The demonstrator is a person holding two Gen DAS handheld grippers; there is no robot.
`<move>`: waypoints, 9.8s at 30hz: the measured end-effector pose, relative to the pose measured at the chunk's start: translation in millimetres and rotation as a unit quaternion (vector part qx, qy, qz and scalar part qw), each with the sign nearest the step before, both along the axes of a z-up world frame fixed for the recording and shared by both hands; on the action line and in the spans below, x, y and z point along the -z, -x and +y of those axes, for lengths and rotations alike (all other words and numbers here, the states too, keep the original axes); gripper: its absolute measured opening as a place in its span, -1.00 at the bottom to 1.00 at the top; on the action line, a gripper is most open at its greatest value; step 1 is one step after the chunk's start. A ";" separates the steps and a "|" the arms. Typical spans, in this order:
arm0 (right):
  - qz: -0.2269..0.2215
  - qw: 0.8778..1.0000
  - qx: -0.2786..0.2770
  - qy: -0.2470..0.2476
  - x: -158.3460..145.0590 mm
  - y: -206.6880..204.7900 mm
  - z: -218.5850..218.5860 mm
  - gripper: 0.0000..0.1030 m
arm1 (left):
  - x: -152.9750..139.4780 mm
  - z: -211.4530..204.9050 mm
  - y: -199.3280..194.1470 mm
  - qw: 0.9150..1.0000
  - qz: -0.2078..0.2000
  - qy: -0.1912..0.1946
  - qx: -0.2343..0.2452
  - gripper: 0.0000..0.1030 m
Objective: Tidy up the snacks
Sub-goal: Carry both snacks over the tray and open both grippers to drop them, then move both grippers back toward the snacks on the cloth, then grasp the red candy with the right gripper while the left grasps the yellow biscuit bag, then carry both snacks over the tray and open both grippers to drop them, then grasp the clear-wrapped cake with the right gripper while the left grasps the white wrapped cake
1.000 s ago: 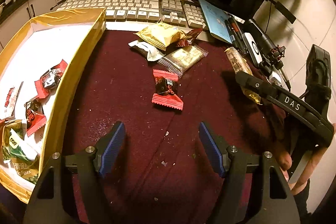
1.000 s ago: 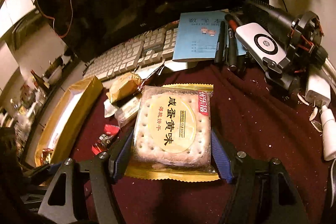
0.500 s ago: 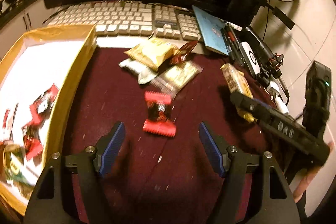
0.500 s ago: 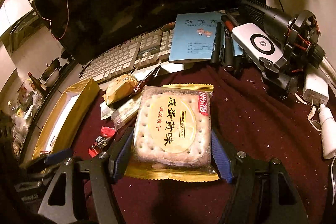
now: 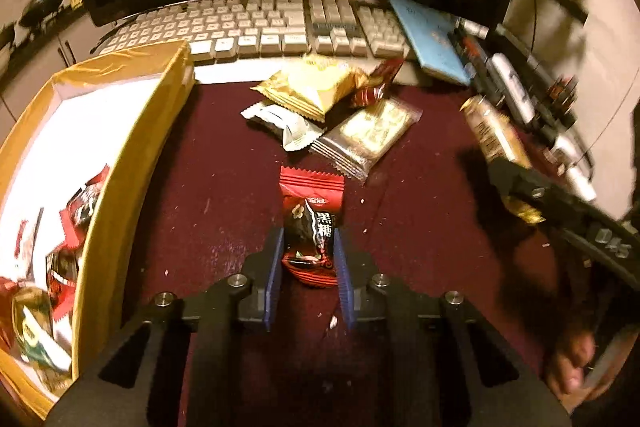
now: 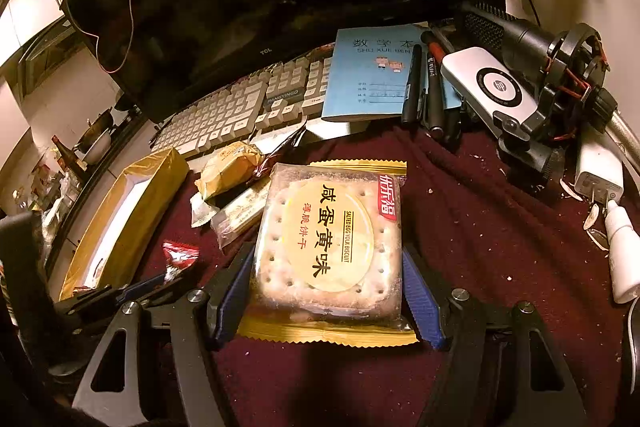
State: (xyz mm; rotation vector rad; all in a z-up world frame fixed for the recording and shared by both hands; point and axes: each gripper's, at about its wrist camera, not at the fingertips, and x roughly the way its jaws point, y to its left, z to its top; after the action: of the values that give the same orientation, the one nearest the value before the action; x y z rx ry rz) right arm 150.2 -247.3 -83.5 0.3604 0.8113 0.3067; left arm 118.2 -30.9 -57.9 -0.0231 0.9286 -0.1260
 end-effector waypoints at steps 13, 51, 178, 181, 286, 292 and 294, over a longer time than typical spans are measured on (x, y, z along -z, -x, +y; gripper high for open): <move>-0.024 0.999 -0.018 -0.019 -15.3 13.2 9.3 0.37 | -41.2 56.3 47.1 0.993 -0.033 0.103 -0.042 -0.58; 0.037 0.962 -0.263 0.064 -38.9 -63.1 318.6 0.40 | -0.6 258.3 -0.2 0.975 0.056 0.054 -0.209 -0.29; -0.010 0.994 -0.074 -0.084 -3.3 -3.5 21.1 -0.82 | -82.6 48.9 27.6 0.992 -0.102 0.054 -0.043 -0.17; -0.019 0.992 -0.090 -0.086 -12.5 2.5 30.8 -0.82 | -90.5 100.9 58.3 0.983 -0.126 0.070 -0.112 -0.17; 0.011 0.998 0.000 -0.055 5.9 -16.1 16.8 -0.34 | -17.3 22.1 -79.6 0.998 0.045 0.024 -0.047 0.50; 0.007 0.999 -0.014 -0.044 6.2 -19.6 25.4 -0.34 | 7.2 15.5 -123.3 0.994 0.071 0.004 -0.079 -0.02; 0.007 0.999 -0.015 -0.049 6.4 -18.9 23.7 -0.34 | 9.8 11.8 -121.2 0.994 0.058 -0.020 -0.085 -0.30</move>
State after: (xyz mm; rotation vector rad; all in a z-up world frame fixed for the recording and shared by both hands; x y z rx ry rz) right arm 169.1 -223.6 -90.0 0.4434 0.8168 0.3734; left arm 239.4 -19.1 -67.6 -0.0720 1.0413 0.0524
